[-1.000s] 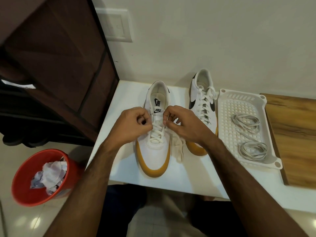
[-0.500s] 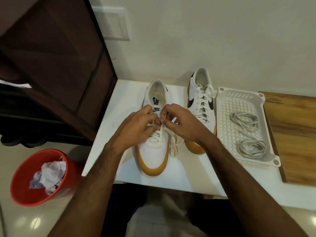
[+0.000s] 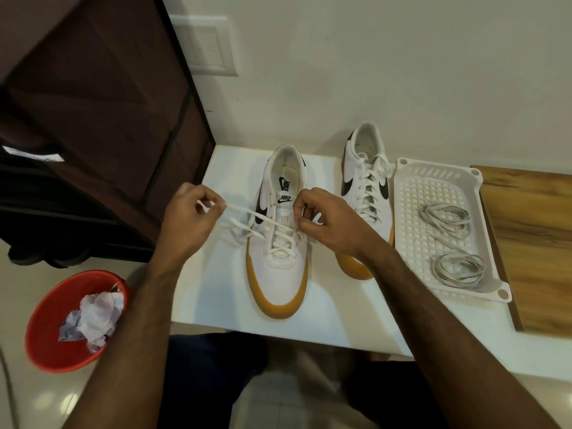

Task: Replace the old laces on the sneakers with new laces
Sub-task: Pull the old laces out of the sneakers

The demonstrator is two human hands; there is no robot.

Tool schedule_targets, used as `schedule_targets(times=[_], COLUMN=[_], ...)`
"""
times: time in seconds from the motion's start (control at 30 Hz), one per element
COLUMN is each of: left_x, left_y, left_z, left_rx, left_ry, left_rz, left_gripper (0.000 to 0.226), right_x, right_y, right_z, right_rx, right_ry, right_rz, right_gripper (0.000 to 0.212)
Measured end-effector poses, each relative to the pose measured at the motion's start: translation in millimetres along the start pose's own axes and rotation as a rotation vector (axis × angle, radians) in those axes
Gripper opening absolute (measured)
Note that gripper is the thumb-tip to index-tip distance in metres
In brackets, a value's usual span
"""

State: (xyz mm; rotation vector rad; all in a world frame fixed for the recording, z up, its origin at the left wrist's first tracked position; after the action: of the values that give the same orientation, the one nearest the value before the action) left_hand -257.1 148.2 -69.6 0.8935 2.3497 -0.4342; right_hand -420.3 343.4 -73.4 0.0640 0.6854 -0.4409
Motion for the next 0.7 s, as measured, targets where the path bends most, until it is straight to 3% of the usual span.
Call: schedule_targets(times=[0.1,0.23,0.4,0.5,0.6,0.7], left_x=[21.8,64.5,72.0,44.4,7.0,-5.3], left_y=[2.5,16.8,19.6,8.5,-1.1,3.3], left_z=[-28.0,-65.9,-69.2,-59.7,-13.1,22.1], left_rx=[0.218,0.485,0.513,0.326,-0.044,-0.317], left_ry=[-0.111,-0.336,-0.385,-0.295,-0.072,0.228], left_rz=[0.104,0.311,0.256,0.017,-0.277,-0.387], left_gripper=[0.027,0.018,0.009,0.010,0.012,0.009], right_x=[-0.1,0.3,0.6,-0.4,-1.1,-0.6], right_y=[-0.2,-0.4,-0.5,0.4,1.3,0.7], right_z=[-1.0,-1.7,-0.9,-1.5,-0.1,-0.7], right_rx=[0.005,0.002,0.003,0.014,0.020,0.020], right_ry=[-0.002,-0.004,0.003,0.009,-0.001,0.006], right_rz=[-0.005,-0.005,-0.004,-0.004,-0.003,-0.002], right_gripper=[0.011,0.007,0.008,0.007,0.007,0.008])
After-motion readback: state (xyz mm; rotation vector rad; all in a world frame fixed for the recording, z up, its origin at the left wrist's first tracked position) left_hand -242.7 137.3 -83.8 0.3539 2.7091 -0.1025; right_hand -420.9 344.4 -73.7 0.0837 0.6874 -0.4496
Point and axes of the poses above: each hand's wrist, its own y-axis away from the middle knuckle, its own x-axis out of the palm, z = x × y, the point moved 6 cm from there along -y, towards the middle knuckle
